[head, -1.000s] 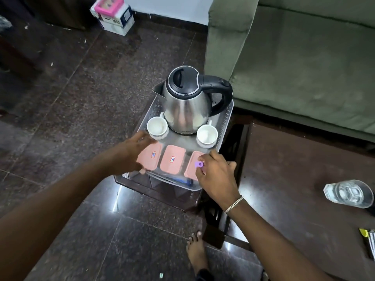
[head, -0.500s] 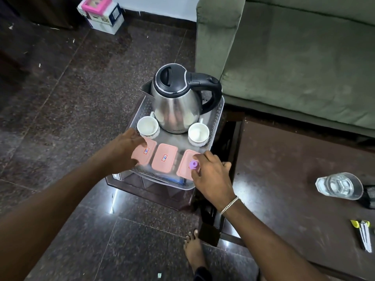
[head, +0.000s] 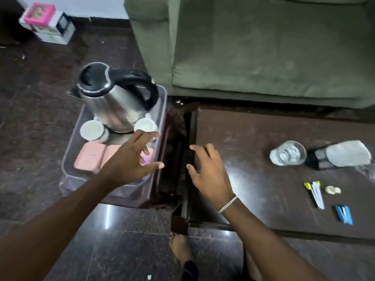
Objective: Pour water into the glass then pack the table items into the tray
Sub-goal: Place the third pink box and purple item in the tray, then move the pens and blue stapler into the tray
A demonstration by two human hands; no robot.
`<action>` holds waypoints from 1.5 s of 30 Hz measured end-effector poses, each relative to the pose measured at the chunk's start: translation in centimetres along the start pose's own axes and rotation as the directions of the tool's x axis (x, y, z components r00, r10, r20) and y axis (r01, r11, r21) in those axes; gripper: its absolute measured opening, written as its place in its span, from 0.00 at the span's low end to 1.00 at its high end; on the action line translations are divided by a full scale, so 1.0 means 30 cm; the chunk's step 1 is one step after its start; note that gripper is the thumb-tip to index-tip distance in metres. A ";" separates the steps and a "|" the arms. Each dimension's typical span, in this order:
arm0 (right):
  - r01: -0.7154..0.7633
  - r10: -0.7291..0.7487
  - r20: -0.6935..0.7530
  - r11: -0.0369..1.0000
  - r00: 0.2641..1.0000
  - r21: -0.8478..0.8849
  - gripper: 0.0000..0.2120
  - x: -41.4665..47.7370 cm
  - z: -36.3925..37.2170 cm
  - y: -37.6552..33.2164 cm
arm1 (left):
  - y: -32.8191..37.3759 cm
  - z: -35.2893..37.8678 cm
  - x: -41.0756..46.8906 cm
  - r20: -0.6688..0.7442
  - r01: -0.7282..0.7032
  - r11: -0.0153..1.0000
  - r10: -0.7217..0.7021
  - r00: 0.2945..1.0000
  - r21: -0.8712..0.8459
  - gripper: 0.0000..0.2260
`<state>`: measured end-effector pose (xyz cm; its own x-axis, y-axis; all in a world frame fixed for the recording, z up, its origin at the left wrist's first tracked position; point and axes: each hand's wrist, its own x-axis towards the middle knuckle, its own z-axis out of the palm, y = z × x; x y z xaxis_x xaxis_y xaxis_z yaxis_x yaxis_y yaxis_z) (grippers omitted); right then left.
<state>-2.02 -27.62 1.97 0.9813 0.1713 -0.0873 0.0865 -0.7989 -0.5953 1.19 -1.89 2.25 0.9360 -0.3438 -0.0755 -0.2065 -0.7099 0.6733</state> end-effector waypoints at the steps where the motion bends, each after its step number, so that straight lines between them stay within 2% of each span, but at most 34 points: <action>1: -0.019 0.019 -0.010 1.000 1.000 -0.002 0.25 -0.022 -0.027 0.049 | 0.042 0.047 0.028 0.017 -0.016 1.000 0.017 1.000 -0.014 0.35; 7: -0.145 0.147 -0.071 0.989 0.987 0.022 0.24 -0.163 -0.187 0.353 | 0.285 0.357 0.185 0.129 -0.092 0.993 0.101 0.986 -0.076 0.36; 20: -0.414 0.415 -0.191 0.909 0.889 0.049 0.21 -0.479 -0.490 0.983 | 0.781 1.073 0.378 0.293 -0.073 0.986 0.115 0.949 -0.152 0.27; 25: -0.537 0.532 -0.205 0.843 0.822 0.033 0.20 -0.585 -0.541 1.170 | 0.942 1.280 0.404 0.280 0.021 0.992 0.014 0.960 -0.121 0.25; 31: -0.666 0.659 -0.157 0.746 0.735 0.011 0.22 -0.681 -0.529 1.373 | 1.095 1.485 0.428 0.296 0.156 0.988 -0.152 0.943 0.008 0.33; 34: -0.674 0.672 -0.104 0.738 0.733 0.023 0.24 -0.684 -0.517 1.422 | 1.139 1.548 0.441 0.259 0.235 0.971 -0.239 0.936 0.046 0.33; 39: -0.655 0.655 -0.096 0.755 0.750 0.027 0.22 -0.680 -0.507 1.470 | 1.188 1.604 0.463 0.157 0.312 0.943 -0.327 0.932 0.111 0.24; 45: -0.616 0.617 -0.083 0.787 0.783 0.039 0.20 -0.668 -0.508 1.474 | 1.169 1.602 0.478 0.188 0.353 0.932 -0.363 0.913 0.084 0.21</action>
<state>-15.24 -75.17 -10.43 0.8360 -0.4064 -0.3688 -0.5428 -0.7115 -0.4462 -6.32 -61.25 -10.56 0.8758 -0.1719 -0.4511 0.1140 -0.8344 0.5393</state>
